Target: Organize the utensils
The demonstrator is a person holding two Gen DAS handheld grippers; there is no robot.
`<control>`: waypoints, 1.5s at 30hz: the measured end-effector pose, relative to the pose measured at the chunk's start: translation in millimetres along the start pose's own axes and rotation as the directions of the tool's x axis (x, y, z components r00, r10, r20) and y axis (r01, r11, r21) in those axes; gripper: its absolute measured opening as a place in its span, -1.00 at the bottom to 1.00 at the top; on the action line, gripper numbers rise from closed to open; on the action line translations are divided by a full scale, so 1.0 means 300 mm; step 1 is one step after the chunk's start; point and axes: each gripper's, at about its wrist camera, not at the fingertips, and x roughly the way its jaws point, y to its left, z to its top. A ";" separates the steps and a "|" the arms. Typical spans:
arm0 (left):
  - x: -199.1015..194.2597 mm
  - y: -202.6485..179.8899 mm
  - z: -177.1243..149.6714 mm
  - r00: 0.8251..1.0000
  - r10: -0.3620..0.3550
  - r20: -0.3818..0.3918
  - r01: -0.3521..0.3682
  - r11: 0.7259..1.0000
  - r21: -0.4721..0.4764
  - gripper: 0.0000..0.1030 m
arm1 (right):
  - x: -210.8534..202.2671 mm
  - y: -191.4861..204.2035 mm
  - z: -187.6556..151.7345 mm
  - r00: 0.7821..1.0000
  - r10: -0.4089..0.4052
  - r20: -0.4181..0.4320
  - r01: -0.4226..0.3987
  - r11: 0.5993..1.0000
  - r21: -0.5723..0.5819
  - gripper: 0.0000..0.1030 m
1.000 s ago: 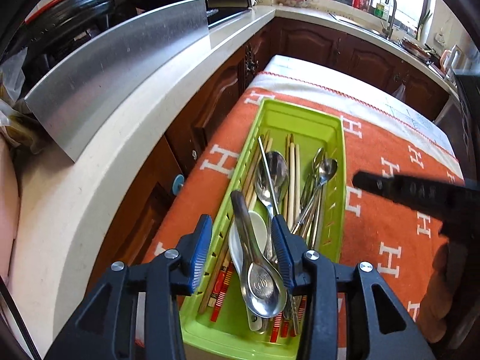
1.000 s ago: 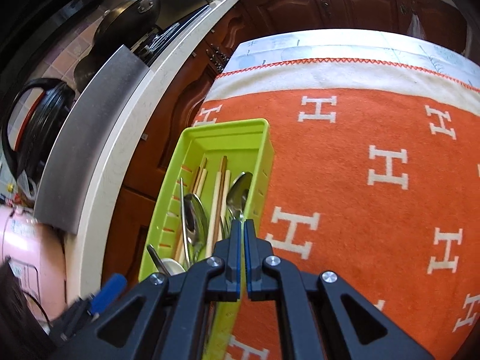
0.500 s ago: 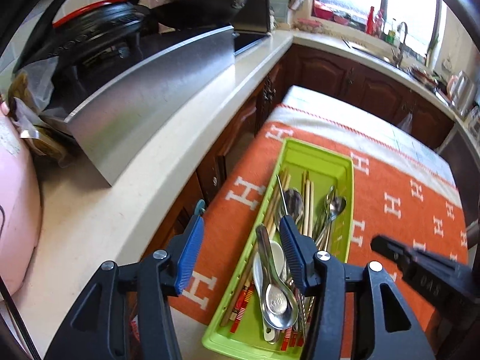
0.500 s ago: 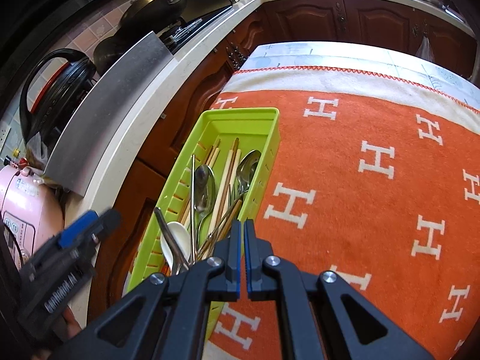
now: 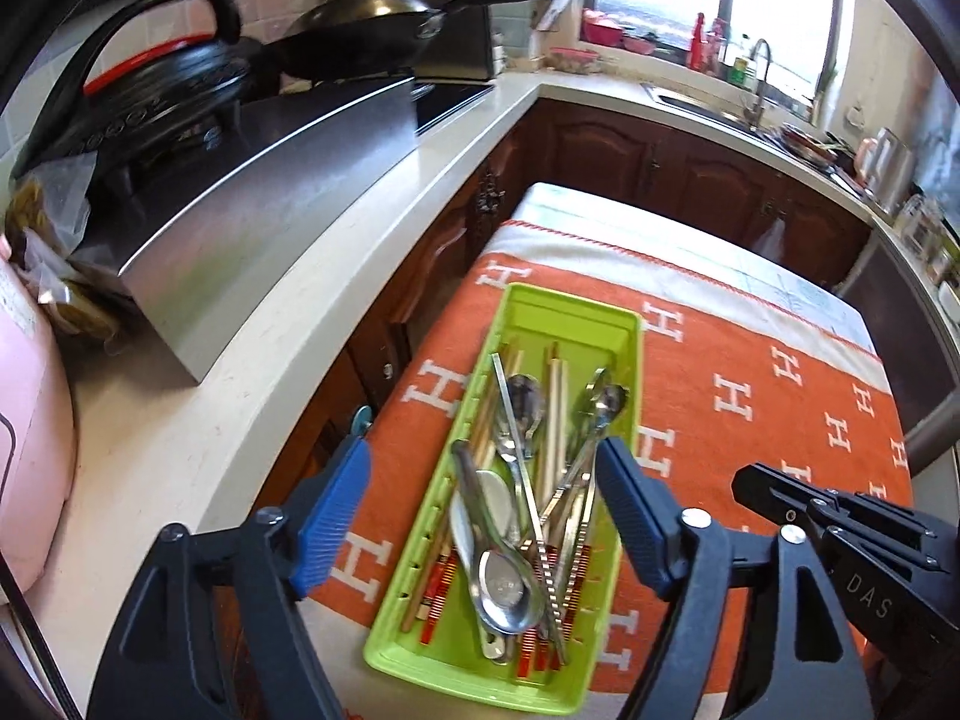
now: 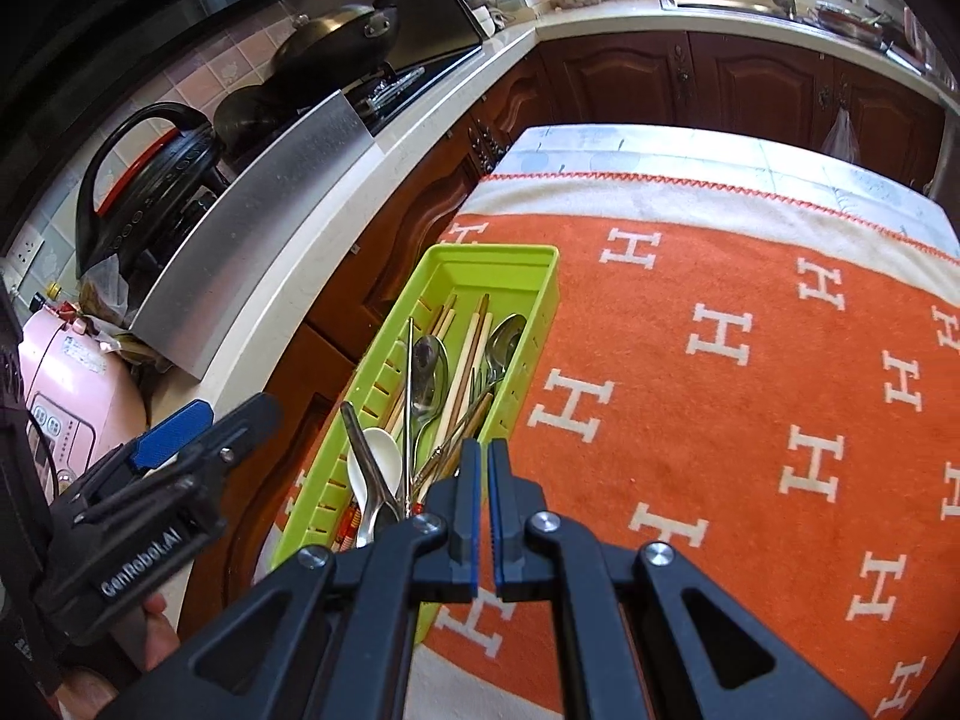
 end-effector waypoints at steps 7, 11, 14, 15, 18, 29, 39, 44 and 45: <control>-0.055 -0.117 0.004 0.999 -0.035 0.004 0.034 0.997 0.068 0.86 | -0.118 -0.022 -0.021 0.997 -0.041 0.062 0.042 0.999 -0.023 -0.70; -0.082 -0.184 0.008 0.999 -0.040 0.009 0.039 0.994 0.105 0.94 | -0.193 -0.059 -0.036 0.989 -0.088 0.120 0.090 0.996 -0.013 -0.55; -0.095 -0.223 0.009 0.998 -0.061 -0.005 0.061 0.991 0.121 0.95 | -0.242 -0.094 -0.046 0.983 -0.114 0.142 0.114 0.993 0.010 -0.53; -0.098 -0.243 0.008 0.998 -0.062 -0.014 0.064 0.989 0.131 0.95 | -0.253 -0.102 -0.048 0.981 -0.124 0.147 0.123 0.992 0.014 -0.51; -0.106 -0.290 0.010 0.997 -0.070 -0.025 0.073 0.984 0.161 0.95 | -0.298 -0.128 -0.057 0.972 -0.164 0.169 0.163 0.986 0.022 -0.43; -0.208 -0.389 0.025 0.984 -0.179 0.002 0.174 0.961 0.216 0.98 | -0.444 -0.182 -0.100 0.950 -0.236 0.204 0.231 0.972 0.046 -0.35; -0.246 -0.435 0.031 0.974 -0.228 0.003 0.222 0.949 0.223 0.98 | -0.554 -0.218 -0.111 0.932 -0.256 0.256 0.239 0.966 0.094 -0.28; -0.241 -0.444 0.033 0.973 -0.231 -0.003 0.226 0.949 0.221 0.98 | -0.575 -0.213 -0.118 0.923 -0.265 0.277 0.251 0.964 0.088 -0.24; -0.241 -0.446 0.031 0.973 -0.229 -0.002 0.224 0.949 0.222 0.98 | -0.576 -0.213 -0.119 0.923 -0.267 0.276 0.252 0.964 0.090 -0.24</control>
